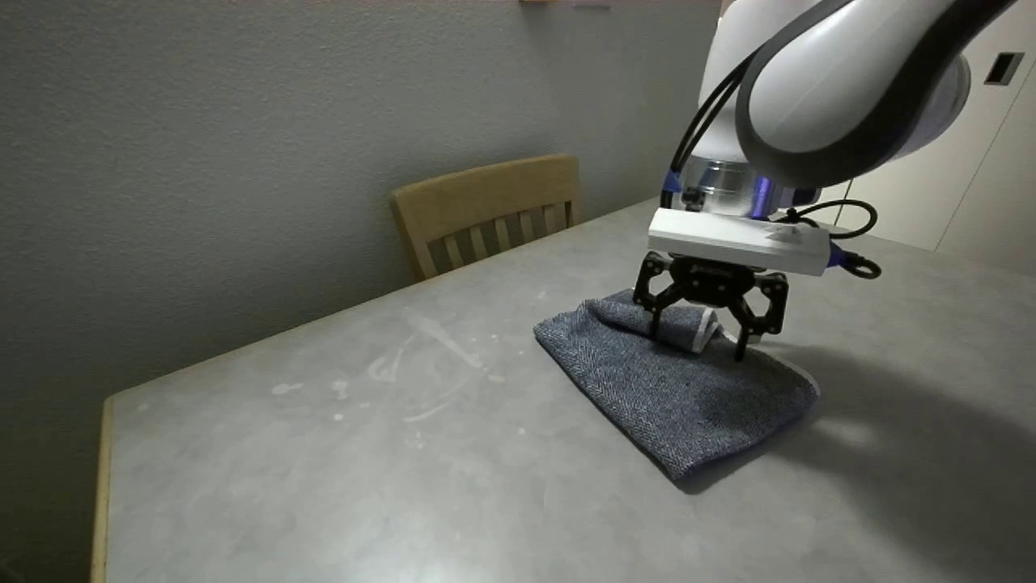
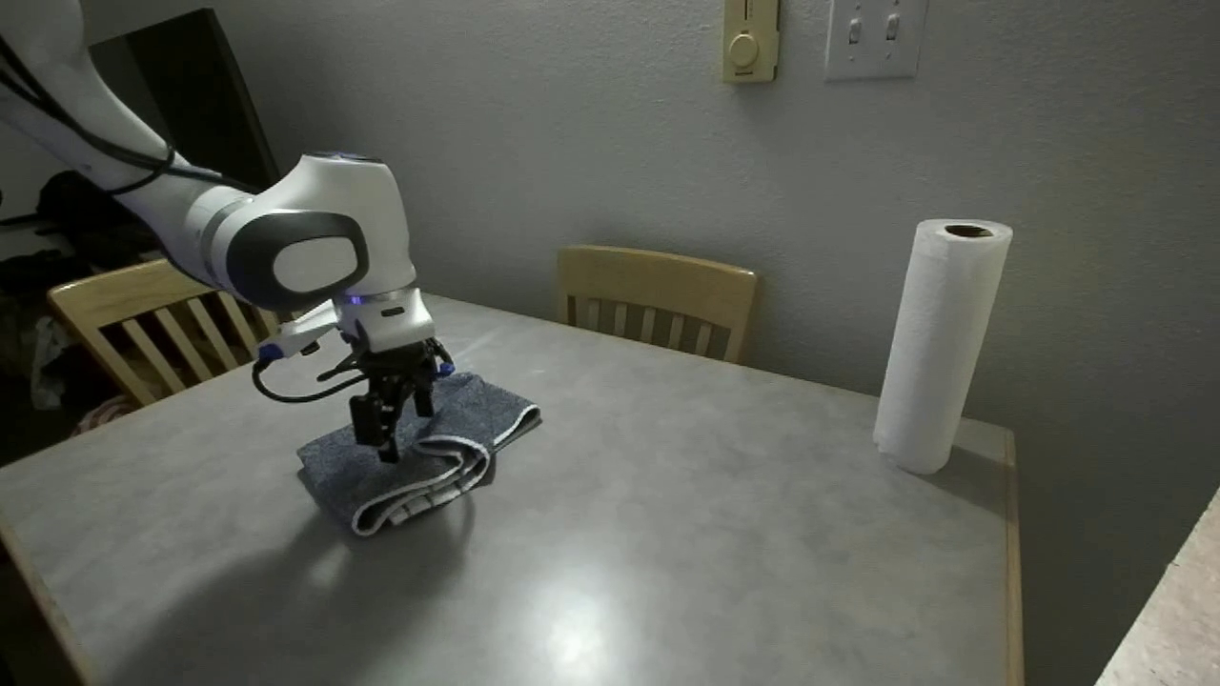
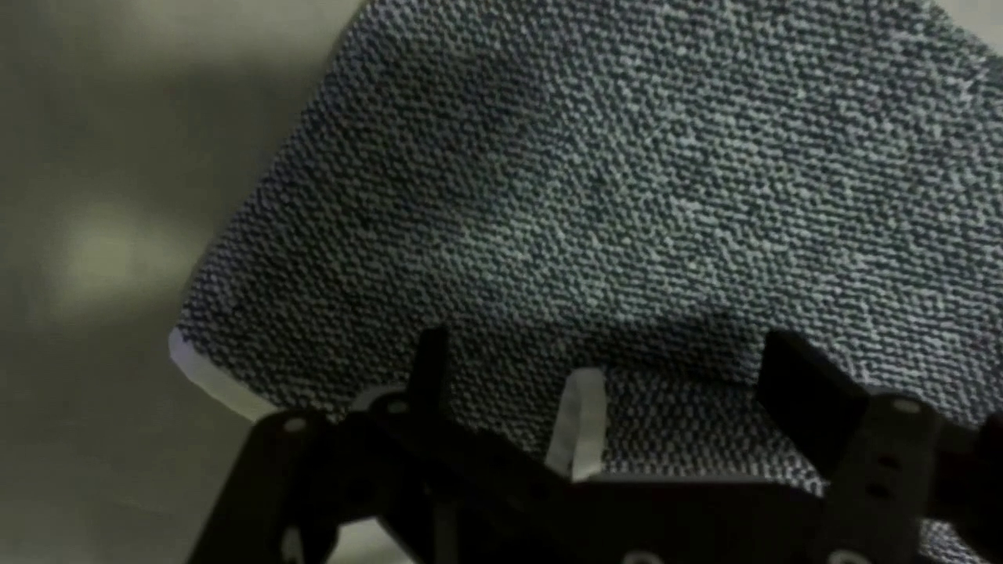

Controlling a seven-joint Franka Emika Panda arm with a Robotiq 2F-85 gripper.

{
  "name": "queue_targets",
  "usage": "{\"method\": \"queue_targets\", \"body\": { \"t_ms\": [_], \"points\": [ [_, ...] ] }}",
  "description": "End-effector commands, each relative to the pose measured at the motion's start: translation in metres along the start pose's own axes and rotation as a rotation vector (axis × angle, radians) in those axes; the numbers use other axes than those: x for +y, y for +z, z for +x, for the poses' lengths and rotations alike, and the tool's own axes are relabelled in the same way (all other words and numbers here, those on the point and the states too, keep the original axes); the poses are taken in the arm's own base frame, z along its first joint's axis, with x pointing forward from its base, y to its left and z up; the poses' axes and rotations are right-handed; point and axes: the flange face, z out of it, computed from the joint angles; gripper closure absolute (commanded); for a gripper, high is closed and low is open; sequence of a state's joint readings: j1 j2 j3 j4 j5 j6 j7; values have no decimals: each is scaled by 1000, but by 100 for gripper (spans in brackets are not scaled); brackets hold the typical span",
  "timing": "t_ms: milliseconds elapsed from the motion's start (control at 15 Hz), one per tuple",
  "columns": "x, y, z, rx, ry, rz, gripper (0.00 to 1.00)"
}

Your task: Fold the towel on the table

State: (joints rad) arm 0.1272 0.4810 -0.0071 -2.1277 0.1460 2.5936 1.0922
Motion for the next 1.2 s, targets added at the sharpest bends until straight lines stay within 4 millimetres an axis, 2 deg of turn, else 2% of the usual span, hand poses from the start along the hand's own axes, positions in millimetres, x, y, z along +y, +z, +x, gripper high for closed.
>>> {"method": "queue_targets", "body": {
  "t_ms": [0, 533, 933, 1133],
  "points": [
    [-3, 11, -1, 95, 2, -37, 0],
    [-12, 28, -11, 241, 53, -82, 0],
    [-20, 30, -17, 303, 64, -98, 0],
    [-21, 24, -19, 330, 53, -110, 0]
  ]
}}
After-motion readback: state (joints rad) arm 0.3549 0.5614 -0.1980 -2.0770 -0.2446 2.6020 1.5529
